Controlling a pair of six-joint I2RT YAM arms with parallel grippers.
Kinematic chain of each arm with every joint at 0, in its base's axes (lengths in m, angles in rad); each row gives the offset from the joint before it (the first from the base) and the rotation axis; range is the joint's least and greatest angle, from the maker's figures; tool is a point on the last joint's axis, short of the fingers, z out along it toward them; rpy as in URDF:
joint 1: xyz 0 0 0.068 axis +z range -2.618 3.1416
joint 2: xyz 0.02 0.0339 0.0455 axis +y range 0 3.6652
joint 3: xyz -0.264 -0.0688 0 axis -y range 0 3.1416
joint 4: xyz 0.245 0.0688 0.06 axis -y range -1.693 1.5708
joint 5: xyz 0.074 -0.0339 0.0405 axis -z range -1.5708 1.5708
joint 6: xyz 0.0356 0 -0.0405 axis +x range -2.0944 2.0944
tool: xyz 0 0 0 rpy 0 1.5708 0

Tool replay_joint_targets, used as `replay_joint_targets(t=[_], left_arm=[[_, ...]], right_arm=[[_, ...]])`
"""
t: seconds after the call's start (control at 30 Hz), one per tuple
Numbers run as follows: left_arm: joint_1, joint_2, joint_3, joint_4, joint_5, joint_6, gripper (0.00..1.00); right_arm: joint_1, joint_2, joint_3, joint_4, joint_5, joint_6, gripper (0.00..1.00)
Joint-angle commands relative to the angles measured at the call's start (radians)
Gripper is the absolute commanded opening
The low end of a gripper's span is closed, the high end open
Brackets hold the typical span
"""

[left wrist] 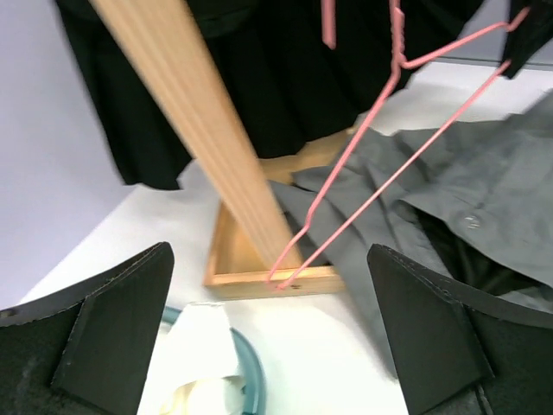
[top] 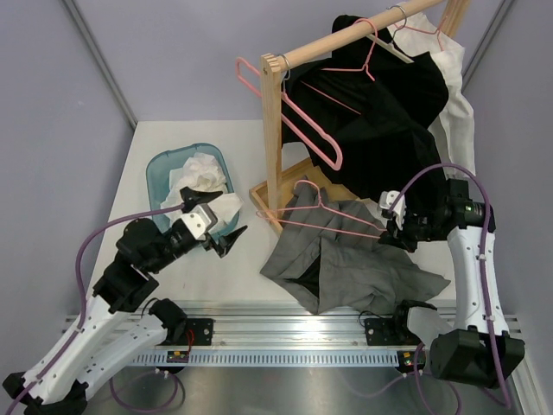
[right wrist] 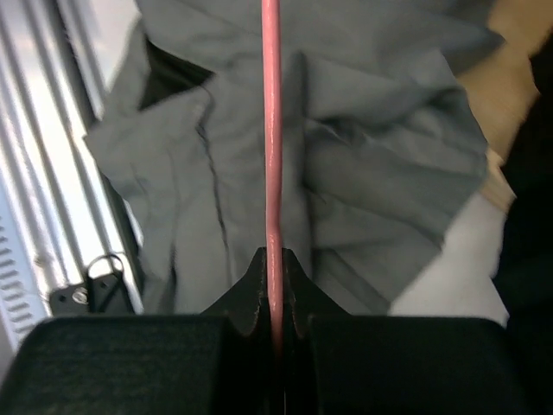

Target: Remove the skirt from the hanger

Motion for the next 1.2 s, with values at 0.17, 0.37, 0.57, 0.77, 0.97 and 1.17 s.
replay_joint_targets(t=[0.17, 0.37, 0.57, 0.77, 0.97, 1.17], left_arm=[[0.007, -0.045, 0.000, -0.036, -0.157, 0.071, 0.99], [0.007, -0.057, -0.018, -0.039, -0.164, 0.080, 0.99], [0.007, -0.047, -0.041, -0.006, -0.153, 0.080, 0.99], [0.006, -0.027, -0.044, 0.017, -0.131, 0.063, 0.99], [0.006, -0.033, -0.050, 0.023, -0.125, 0.026, 0.99], [0.006, -0.047, -0.055, 0.042, -0.127, -0.040, 0.99]], right_arm=[[-0.114, -0.022, 0.018, -0.287, 0.225, -0.172, 0.00], [-0.168, 0.009, 0.064, -0.280, 0.289, -0.169, 0.00], [-0.220, 0.065, 0.142, -0.258, 0.197, -0.062, 0.00], [-0.222, 0.116, 0.231, -0.266, 0.009, -0.020, 0.00], [-0.222, 0.173, 0.372, -0.275, -0.122, 0.072, 0.00], [-0.211, 0.152, 0.483, -0.079, -0.202, 0.376, 0.00]])
